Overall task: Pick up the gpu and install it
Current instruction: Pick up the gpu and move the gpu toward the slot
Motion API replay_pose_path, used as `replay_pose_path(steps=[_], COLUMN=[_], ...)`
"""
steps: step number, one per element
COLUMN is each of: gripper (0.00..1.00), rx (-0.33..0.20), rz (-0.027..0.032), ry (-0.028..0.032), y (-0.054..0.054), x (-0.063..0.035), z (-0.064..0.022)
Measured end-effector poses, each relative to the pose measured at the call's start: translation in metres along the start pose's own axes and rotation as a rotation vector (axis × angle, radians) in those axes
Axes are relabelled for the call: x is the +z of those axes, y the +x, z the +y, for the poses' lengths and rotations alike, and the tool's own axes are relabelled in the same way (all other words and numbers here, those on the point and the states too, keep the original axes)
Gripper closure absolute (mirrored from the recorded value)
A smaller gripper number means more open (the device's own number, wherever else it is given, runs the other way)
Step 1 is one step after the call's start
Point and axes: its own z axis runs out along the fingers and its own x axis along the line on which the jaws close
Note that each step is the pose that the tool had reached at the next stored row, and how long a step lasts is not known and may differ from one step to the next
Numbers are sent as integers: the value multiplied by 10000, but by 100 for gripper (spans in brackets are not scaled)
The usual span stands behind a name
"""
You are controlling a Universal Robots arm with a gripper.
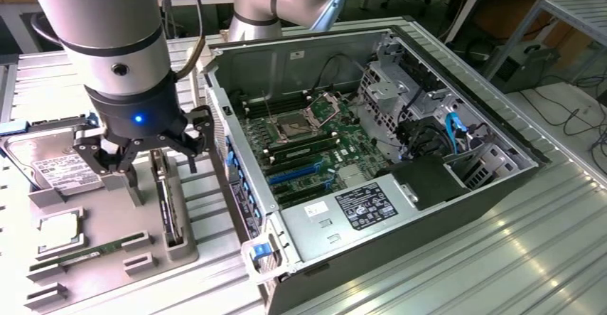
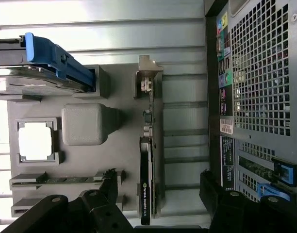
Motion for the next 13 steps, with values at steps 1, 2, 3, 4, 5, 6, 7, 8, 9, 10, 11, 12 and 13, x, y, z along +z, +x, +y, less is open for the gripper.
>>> replay_pose_path(steps=[1, 2, 3, 4, 5, 6, 7, 8, 9, 10, 11, 12, 13], gripper=[22, 22, 22, 22, 22, 22, 22, 22, 22, 22, 22, 22, 22], rx=[0, 0, -1, -1, -1, -1, -1, -1, 0, -4, -33, -81, -161], rz=[1, 1, 0, 2, 2, 3, 2, 1, -3, -3, 1, 3, 7], ry=[1, 0, -1, 2, 3, 3, 2, 1, -2, -3, 0, -1, -2], y=[0, 1, 1, 1, 1, 1, 1, 1, 1, 0, 0, 3, 7], x=[20, 43, 55, 59, 59, 59, 59, 61, 67, 74, 84, 92, 101], z=[-1, -2, -3, -3, -3, -3, -3, -3, -4, -7, -13, -17, -20])
